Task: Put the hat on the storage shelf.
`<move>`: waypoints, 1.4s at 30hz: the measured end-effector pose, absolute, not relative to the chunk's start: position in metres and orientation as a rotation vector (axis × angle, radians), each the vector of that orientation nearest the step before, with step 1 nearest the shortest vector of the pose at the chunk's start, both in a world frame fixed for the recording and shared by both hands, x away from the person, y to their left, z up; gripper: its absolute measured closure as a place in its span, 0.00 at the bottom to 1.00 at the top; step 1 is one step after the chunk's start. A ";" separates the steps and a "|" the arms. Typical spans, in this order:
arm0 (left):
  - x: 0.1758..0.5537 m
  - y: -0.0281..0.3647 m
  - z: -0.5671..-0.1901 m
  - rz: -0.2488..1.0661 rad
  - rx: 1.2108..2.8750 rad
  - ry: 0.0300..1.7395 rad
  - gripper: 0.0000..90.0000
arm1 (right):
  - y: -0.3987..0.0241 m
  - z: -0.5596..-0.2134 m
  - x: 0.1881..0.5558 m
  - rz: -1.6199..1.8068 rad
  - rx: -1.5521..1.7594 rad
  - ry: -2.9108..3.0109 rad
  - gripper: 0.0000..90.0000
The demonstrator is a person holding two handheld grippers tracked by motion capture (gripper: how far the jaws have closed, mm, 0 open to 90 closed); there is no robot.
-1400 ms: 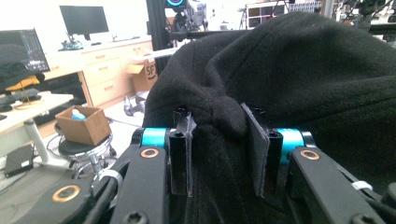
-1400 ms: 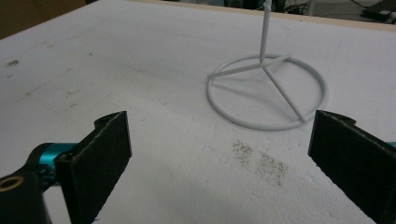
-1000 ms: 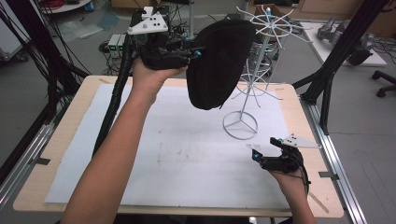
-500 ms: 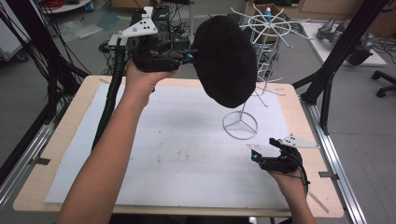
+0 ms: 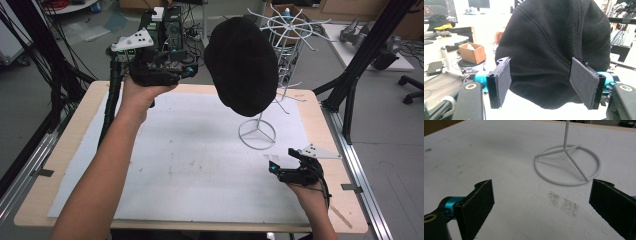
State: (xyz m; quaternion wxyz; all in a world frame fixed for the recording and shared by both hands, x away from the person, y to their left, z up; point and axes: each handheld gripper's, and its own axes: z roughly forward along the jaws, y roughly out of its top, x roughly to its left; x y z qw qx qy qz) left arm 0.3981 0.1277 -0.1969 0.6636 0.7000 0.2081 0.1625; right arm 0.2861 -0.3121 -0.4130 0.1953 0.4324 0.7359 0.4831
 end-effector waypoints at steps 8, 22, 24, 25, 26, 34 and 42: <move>0.384 0.154 -0.209 0.377 1.598 0.494 0.33 | -0.311 -0.414 0.286 1.348 1.211 2.070 0.06; 0.352 0.198 -0.255 0.378 1.633 0.527 0.26 | -0.308 -0.417 0.286 1.332 1.213 2.087 0.06; 0.347 0.203 -0.264 0.383 1.652 0.535 0.26 | -0.308 -0.417 0.287 1.332 1.205 2.086 0.06; 0.345 0.205 -0.269 0.383 1.663 0.542 0.25 | -0.308 -0.417 0.287 1.331 1.203 2.085 0.06; 0.343 0.207 -0.273 0.382 1.674 0.544 0.25 | -0.307 -0.418 0.287 1.329 1.204 2.086 0.06; 0.328 0.218 -0.312 0.359 1.712 0.561 0.24 | -0.306 -0.418 0.287 1.320 1.199 2.089 0.06; 0.314 0.229 -0.344 0.335 1.714 0.593 0.21 | -0.307 -0.419 0.287 1.310 1.203 2.093 0.06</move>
